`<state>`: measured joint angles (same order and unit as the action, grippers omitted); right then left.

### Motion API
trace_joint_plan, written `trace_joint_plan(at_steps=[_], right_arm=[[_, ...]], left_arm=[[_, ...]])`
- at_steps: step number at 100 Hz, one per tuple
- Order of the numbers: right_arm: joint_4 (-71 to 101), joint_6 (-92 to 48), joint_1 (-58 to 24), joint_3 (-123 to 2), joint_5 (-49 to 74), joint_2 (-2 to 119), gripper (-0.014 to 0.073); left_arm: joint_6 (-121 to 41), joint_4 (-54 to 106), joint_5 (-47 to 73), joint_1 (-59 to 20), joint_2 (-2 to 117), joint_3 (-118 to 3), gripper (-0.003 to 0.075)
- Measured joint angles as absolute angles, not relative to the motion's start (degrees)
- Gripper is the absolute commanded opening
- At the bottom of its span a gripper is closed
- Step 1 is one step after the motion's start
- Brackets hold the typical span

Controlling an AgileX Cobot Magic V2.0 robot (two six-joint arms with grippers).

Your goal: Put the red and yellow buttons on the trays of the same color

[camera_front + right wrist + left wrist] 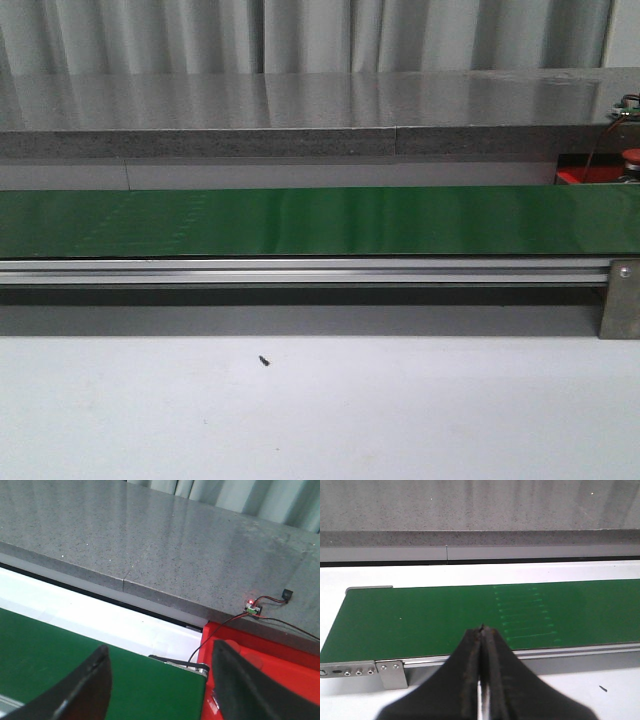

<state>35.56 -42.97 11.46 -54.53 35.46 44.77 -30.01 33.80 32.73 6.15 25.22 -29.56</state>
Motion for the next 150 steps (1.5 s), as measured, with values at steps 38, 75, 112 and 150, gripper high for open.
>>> trace_joint_plan(at_steps=[38,75,112,150], right_arm=[[35.7,-43.0,11.5,-33.1,40.6,20.0,0.0159],[35.7,-43.0,11.5,-30.1,44.1,17.8,-0.0069],[35.7,-43.0,11.5,-30.1,44.1,17.8,-0.0069],[35.9,-43.0,10.1,-29.7,43.4,17.8,-0.0069]], left_arm=[[-30.0,33.8,32.7,6.1,25.2,-29.6,-0.0020],[-30.0,33.8,32.7,6.1,25.2,-29.6,-0.0020],[-30.0,33.8,32.7,6.1,25.2,-29.6,-0.0020],[-30.0,33.8,32.7,6.1,25.2,-29.6,-0.0019]])
